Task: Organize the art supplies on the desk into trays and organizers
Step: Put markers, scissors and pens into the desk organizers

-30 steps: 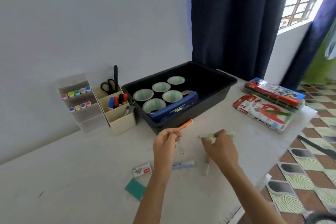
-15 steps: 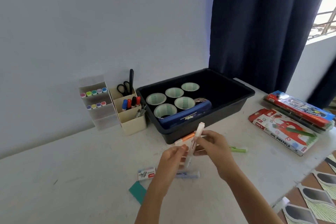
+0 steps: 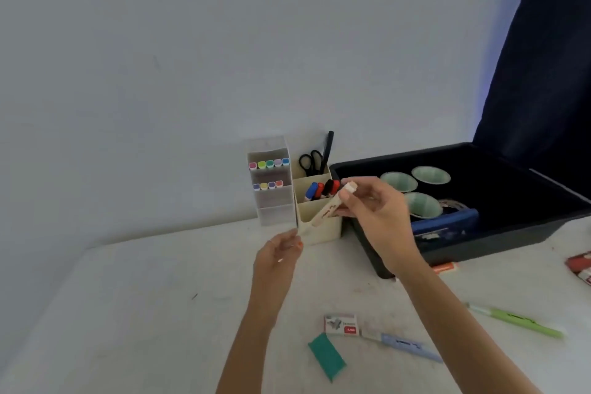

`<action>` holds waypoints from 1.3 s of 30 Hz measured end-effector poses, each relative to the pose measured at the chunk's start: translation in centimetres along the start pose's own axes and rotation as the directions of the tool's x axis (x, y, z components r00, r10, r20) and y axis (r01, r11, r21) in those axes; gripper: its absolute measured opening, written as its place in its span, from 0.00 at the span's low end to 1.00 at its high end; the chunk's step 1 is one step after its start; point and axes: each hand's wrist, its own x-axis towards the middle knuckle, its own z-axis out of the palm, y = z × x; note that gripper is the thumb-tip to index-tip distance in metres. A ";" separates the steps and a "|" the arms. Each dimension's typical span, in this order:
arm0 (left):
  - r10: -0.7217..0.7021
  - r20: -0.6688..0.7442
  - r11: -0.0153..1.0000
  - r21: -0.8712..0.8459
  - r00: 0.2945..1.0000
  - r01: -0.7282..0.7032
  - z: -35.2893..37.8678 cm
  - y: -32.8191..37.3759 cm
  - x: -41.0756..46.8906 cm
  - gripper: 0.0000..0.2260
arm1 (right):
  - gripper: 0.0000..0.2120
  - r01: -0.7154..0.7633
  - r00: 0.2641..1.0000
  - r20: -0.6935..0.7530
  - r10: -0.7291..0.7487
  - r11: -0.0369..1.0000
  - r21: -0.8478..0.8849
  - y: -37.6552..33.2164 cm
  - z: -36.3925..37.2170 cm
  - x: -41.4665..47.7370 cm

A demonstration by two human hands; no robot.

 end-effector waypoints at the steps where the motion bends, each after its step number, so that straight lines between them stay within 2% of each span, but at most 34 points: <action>1: 0.018 -0.059 1.000 -0.013 0.998 -0.019 -1.2 0.3 1.0 0.10 | 0.07 0.051 0.998 -0.021 -0.051 0.998 -0.037 -0.3 1.2 0.6; 4: 0.044 -0.169 0.997 -0.056 0.985 -0.054 -3.5 1.7 3.3 0.12 | 0.08 0.185 0.979 -0.053 -0.195 0.970 -0.160 -0.4 3.7 2.0; 7: 0.046 -0.205 0.997 -0.055 0.978 -0.058 -4.8 2.7 5.5 0.16 | 0.08 0.266 0.961 0.002 -0.275 0.926 -0.268 0.8 5.6 3.3; 12: 0.016 -0.151 1.000 0.020 0.988 -0.013 -4.8 3.5 8.5 0.20 | 0.09 0.345 0.938 0.094 -0.334 0.862 -0.371 2.4 7.4 5.0; 17: -0.002 -0.114 0.999 0.041 0.993 0.007 -4.1 3.4 10.2 0.18 | 0.09 0.479 0.872 0.121 -0.474 0.777 -0.409 2.4 8.0 6.1; 21: 0.030 -0.105 0.999 0.015 0.994 -0.029 -3.5 3.2 10.5 0.14 | 0.09 0.427 0.902 0.190 -0.387 0.741 -0.519 4.2 8.1 7.4; 24: 0.040 -0.113 0.999 0.018 0.993 -0.038 -3.2 3.1 10.6 0.14 | 0.10 0.439 0.897 0.232 -0.377 0.700 -0.564 6.2 8.3 8.4; 27: 0.034 -0.124 0.999 0.042 0.992 -0.029 -3.2 3.1 10.7 0.13 | 0.13 0.362 0.932 0.243 -0.269 0.671 -0.647 7.1 8.7 9.0; 31: 0.022 -0.138 0.997 0.070 0.990 -0.012 -3.3 3.1 11.0 0.14 | 0.14 0.332 0.943 0.265 -0.202 0.607 -0.722 7.8 9.7 10.0; 39: 0.000 -0.144 0.998 0.065 0.990 0.010 -3.2 3.1 10.6 0.14 | 0.11 0.329 0.935 0.231 -0.271 0.411 -0.850 8.2 10.6 10.6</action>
